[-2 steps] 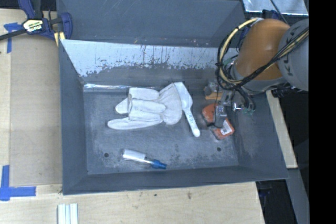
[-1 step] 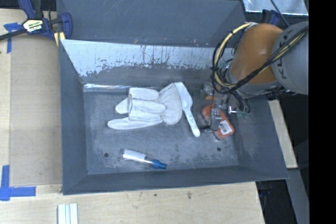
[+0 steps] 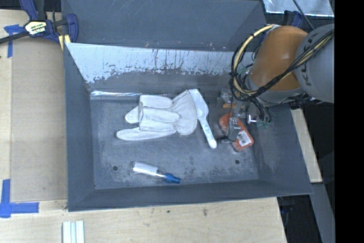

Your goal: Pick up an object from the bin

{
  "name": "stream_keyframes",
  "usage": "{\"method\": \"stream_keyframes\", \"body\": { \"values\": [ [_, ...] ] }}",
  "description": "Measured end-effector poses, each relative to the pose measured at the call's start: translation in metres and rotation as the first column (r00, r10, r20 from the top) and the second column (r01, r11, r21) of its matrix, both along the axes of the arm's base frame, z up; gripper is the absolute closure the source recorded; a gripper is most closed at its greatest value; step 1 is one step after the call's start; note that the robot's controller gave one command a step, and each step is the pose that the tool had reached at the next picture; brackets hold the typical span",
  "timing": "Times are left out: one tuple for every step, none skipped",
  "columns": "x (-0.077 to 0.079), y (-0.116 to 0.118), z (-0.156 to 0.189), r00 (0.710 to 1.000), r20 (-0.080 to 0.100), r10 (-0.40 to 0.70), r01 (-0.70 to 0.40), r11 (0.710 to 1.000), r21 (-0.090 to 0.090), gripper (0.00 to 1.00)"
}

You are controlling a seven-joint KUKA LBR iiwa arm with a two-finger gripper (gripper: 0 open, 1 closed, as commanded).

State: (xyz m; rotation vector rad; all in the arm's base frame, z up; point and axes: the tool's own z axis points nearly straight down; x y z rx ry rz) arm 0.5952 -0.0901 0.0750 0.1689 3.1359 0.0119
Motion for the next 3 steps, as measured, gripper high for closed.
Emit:
{"method": "stream_keyframes", "body": {
  "values": [
    [0.008, 0.009, -0.003, 1.000, 0.004, -0.005, 0.005, 1.000, -0.007, 0.00],
    [0.012, 0.024, -0.001, 1.000, 0.005, -0.023, 0.023, 1.000, -0.008, 0.00],
    [0.009, 0.030, -0.002, 1.000, 0.001, -0.024, 0.024, 1.000, -0.007, 0.00]
  ]
}}
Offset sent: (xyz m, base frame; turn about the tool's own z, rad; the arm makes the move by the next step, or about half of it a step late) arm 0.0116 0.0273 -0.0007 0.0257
